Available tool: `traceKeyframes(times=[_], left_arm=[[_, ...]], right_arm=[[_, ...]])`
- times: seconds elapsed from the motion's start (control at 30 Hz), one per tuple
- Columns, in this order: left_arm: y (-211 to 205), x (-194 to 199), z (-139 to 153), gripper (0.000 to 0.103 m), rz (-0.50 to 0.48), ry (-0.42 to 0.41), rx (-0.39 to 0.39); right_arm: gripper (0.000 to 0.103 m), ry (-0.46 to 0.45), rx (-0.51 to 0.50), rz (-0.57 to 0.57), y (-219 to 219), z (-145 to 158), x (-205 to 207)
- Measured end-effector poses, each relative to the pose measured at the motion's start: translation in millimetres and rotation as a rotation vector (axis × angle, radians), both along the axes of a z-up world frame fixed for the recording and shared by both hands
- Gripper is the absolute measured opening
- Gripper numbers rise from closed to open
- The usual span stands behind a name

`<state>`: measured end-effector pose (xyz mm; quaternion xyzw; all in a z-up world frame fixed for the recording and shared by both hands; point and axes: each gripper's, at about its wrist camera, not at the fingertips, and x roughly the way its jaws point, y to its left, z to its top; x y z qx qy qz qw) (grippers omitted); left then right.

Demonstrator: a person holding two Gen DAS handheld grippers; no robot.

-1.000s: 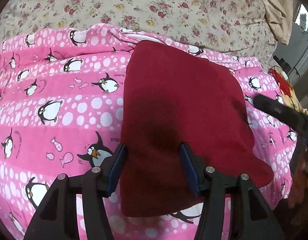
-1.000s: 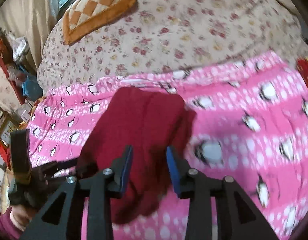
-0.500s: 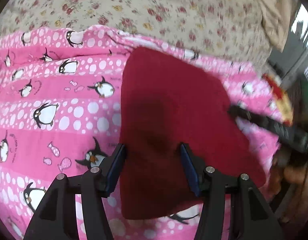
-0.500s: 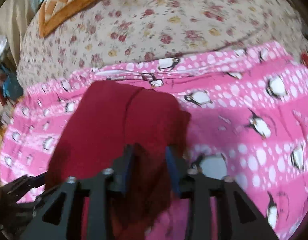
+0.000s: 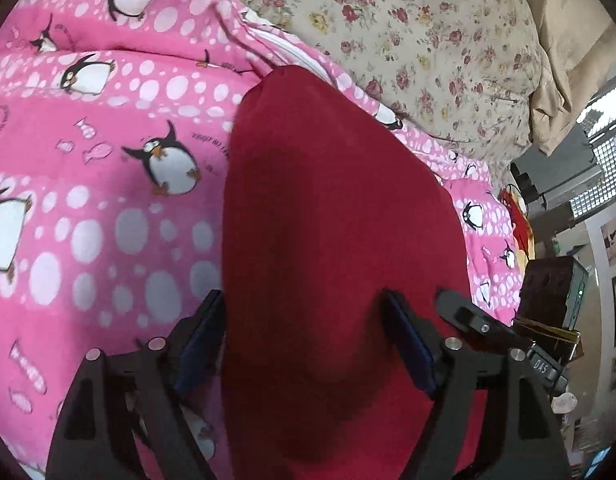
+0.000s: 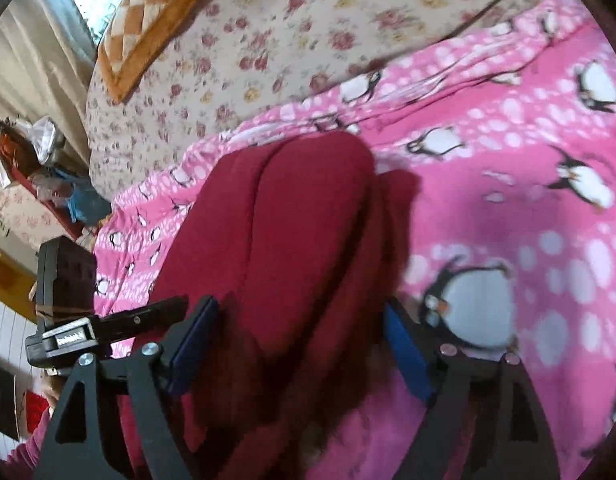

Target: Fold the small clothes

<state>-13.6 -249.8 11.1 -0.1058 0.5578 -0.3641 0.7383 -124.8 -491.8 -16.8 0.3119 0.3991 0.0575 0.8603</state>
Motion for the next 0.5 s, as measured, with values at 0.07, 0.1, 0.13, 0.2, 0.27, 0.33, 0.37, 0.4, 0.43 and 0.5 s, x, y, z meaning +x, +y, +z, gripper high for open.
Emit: traceKeyframes(times=[0.07,0.1,0.13,0.2,0.27,0.33,0.37,0.4,0.43,0.5], left_arm=[[-2,-3,5,0.043,-0.021,-0.004,0.005],[-1,-3,8,0.034,-0.020,-0.012,0.011],[2,-7,15,0.030,-0.026,-0.031,0.010],[12,-13,27,0.022,-0.034,-0.048,-0.009],[23,-23,39,0.022,-0.036,-0.059,-0.012],[43,-39,55,0.021,-0.038,-0.067,-0.012],[52,-44,59,0.021,-0.036,-0.062,-0.017],[67,-55,64,0.021,-0.024,-0.057,-0.018],[75,-59,66,0.021,-0.014,-0.058,-0.012],[94,-80,63,0.022,0.012,-0.077,0.035]], right_arm=[[0.077,0.007,-0.007,-0.013,3,1,5],[0.064,0.009,0.007,-0.014,5,4,6],[0.051,0.005,0.015,-0.016,7,7,6],[0.039,-0.016,-0.004,-0.025,13,22,0],[0.038,-0.050,0.002,0.002,22,39,-10],[0.038,-0.056,0.016,0.041,37,55,-22],[0.038,-0.055,0.020,0.059,45,61,-28],[0.038,-0.056,0.028,0.074,51,65,-33],[0.038,-0.057,0.043,0.090,58,67,-40],[0.038,-0.046,0.075,0.133,76,64,-52]])
